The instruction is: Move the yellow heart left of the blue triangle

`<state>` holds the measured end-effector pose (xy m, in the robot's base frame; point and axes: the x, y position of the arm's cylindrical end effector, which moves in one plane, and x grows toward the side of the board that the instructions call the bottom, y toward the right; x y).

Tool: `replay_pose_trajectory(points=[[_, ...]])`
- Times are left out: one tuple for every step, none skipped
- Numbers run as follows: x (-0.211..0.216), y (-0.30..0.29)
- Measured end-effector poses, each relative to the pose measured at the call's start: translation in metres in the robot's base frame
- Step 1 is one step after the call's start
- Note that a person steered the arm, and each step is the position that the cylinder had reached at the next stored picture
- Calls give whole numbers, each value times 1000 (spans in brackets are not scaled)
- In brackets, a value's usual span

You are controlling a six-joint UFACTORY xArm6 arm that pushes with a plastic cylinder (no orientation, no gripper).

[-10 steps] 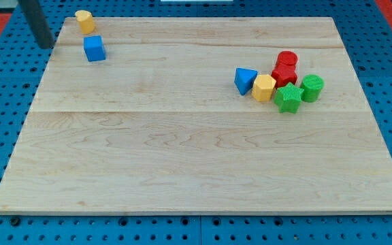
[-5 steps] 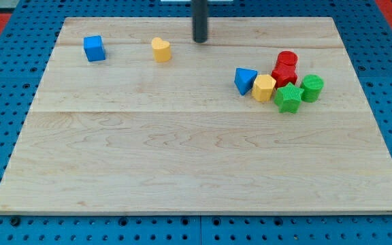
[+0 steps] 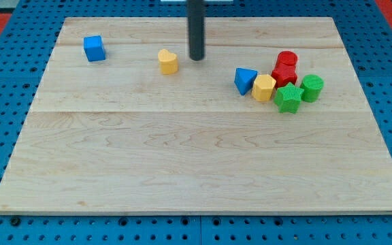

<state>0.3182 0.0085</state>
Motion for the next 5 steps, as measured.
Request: replay_pose_trajectory(points=[[-31, -80], [-73, -118], [-16, -157], [21, -91], [21, 4]])
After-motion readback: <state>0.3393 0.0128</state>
